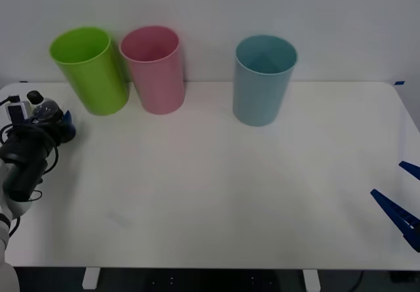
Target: Grasp the object on the table and drop it into the matching bin: aluminum can to the light blue bin, PET bottle to the pink bin.
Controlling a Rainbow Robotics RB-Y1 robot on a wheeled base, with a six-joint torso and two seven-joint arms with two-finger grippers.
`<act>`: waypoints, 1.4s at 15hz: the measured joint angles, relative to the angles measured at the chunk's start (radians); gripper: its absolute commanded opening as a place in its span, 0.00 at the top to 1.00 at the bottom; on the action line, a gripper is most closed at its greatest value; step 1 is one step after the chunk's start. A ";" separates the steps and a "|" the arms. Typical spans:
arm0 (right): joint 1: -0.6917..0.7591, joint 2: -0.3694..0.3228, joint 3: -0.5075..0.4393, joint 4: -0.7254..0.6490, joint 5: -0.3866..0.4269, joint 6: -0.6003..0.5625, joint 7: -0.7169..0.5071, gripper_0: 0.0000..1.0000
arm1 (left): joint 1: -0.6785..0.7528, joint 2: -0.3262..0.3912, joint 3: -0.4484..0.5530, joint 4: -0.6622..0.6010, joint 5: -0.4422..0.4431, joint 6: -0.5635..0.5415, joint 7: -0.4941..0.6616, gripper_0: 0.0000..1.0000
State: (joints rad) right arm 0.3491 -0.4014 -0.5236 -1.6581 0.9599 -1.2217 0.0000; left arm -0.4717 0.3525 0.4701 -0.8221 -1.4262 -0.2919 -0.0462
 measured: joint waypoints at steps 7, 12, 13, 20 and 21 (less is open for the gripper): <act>0.000 0.000 0.000 0.000 0.000 0.000 0.000 0.00 | 0.004 0.000 -0.006 0.000 0.011 -0.018 0.003 1.00; 0.000 0.000 0.000 0.000 0.000 0.000 0.000 0.00 | 0.028 0.028 -0.044 -0.001 0.070 -0.071 0.006 1.00; 0.000 0.000 0.000 0.000 0.000 0.000 0.000 0.00 | 0.037 0.045 -0.079 -0.001 0.107 -0.073 0.006 1.00; 0.000 0.000 0.000 0.000 0.000 0.000 0.000 0.00 | 0.133 0.095 -0.141 -0.101 0.246 -0.182 0.006 1.00; 0.000 0.000 0.000 0.000 0.000 0.000 0.000 0.00 | 0.154 0.095 -0.146 -0.133 0.264 -0.194 0.007 1.00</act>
State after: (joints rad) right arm 0.3491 -0.4014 -0.5236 -1.6581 0.9599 -1.2217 0.0000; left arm -0.3178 0.4479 0.3241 -0.9552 -1.1621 -0.4860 -0.0395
